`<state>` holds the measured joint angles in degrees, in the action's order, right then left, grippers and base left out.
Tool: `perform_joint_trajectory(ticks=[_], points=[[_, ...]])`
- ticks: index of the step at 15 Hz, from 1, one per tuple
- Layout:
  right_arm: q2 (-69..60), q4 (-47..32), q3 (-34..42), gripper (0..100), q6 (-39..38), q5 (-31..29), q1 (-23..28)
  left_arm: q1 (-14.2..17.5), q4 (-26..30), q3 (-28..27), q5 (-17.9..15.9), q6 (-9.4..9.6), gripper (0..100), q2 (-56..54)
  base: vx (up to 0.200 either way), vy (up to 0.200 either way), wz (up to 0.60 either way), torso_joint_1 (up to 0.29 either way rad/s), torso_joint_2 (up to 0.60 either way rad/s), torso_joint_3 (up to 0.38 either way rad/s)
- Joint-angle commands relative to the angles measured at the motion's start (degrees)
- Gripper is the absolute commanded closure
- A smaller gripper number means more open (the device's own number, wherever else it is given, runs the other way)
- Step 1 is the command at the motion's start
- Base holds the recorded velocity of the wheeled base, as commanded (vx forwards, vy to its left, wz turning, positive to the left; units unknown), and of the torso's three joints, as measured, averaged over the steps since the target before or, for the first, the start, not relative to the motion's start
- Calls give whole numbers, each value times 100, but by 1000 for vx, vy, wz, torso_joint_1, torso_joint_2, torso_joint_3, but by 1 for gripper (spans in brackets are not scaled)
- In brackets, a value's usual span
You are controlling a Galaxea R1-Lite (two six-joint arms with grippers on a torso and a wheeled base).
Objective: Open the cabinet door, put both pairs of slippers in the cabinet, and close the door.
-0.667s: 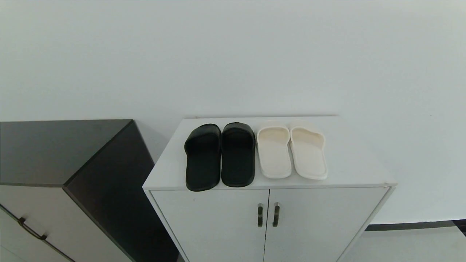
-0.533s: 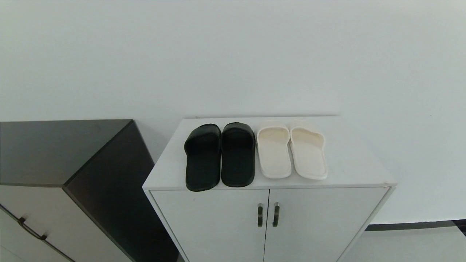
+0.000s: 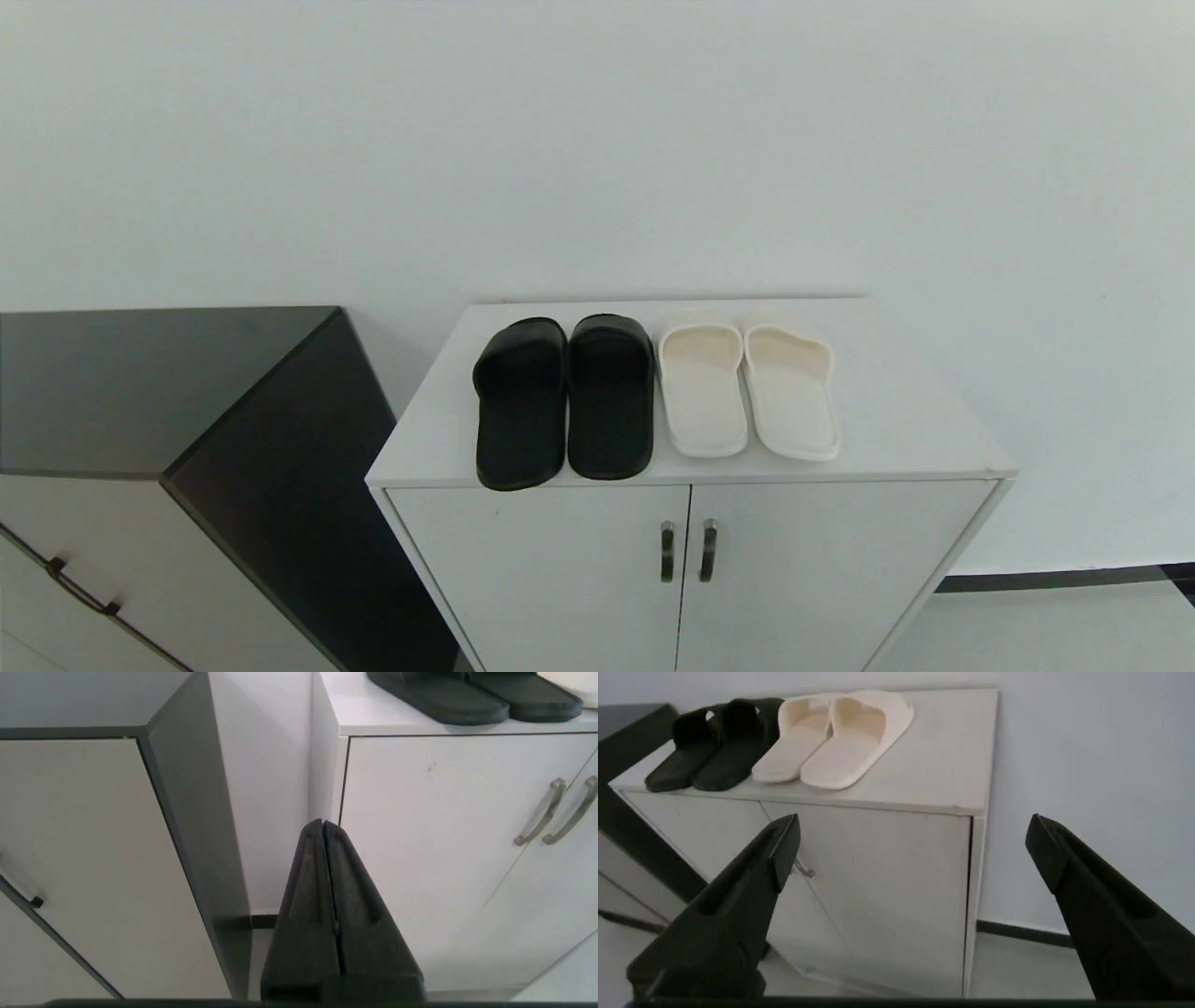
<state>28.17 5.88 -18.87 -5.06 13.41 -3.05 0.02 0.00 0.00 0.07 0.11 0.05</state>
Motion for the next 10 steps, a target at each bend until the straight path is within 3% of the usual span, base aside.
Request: perform_joint_trajectory(ticks=[1, 2, 4, 7, 10], points=[[2236, 1091, -240, 0, 23, -620, -1506, 6, 0, 0, -7, -2, 100, 4, 0, 0, 0, 0, 0, 0], [2588, 1372, -345, 0, -13, -1271, -2464, 6, -9, 0, -7, -2, 100, 4, 0, 0, 0, 0, 0, 0], [3361, 1847, -732, 0, -224, -2378, -3756, 6, 0, 0, -7, 7, 100, 4, 0, 0, 0, 0, 0, 0], [4741, 1926, -1848, 0, -426, -2668, -4037, -2, -9, 0, 1, -2, 100, 4, 0, 0, 0, 0, 0, 0], [5945, 1935, -2841, 0, -435, -3459, -4125, 6, -9, 0, 1, -2, 100, 4, 0, 0, 0, 0, 0, 0]])
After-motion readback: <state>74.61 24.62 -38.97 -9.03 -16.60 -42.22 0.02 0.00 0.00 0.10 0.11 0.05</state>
